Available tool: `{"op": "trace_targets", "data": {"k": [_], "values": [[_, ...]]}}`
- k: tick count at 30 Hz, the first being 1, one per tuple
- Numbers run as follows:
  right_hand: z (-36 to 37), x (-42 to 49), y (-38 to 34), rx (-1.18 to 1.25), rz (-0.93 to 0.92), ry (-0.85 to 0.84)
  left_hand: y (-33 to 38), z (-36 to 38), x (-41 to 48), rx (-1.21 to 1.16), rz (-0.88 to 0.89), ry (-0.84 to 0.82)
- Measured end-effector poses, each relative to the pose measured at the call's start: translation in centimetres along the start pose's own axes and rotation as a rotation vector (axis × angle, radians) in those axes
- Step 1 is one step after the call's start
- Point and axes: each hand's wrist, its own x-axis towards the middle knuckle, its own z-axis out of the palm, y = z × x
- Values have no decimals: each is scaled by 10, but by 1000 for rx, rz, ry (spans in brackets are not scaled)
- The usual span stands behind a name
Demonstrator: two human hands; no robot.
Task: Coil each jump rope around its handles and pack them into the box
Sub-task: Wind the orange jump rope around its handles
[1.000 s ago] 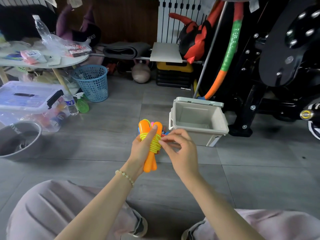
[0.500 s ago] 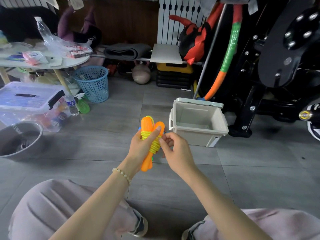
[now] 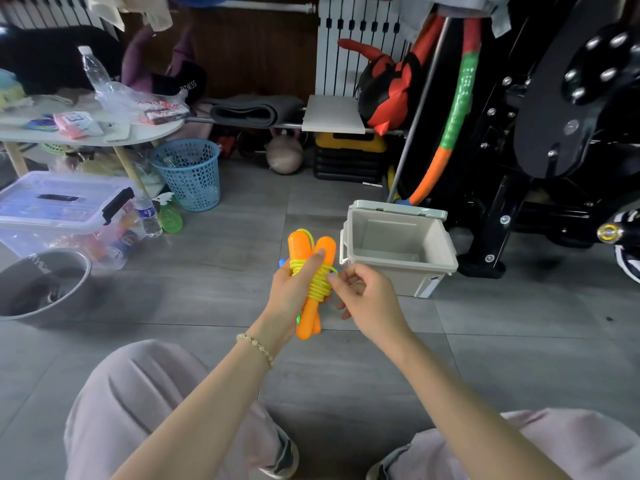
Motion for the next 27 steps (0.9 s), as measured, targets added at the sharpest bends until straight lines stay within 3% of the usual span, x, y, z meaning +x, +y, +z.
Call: {"op": "trace_targets", "data": {"k": [5,9,12,15,17,22,27], "values": [[-3,-7,-14,-17,-123,22,14,1,0,-43,-44,31],[-17,-13,-24,-127,-252,117,22,8,-1,-35,-45,-73],[-32,-11,-25,-175,-109,78,23,16,-2,127,91,-145],[-52,1,-34,101,199,21,34,27,4,181,110,-297],[-65,11,-38,211,310,-68,42,39,13,149,116,-368],[-88,55,-37,278,297,-135,58,79,49,341,277,-319],[-94,110,-13,364,303,-103,60,96,109,419,176,-368]]}}
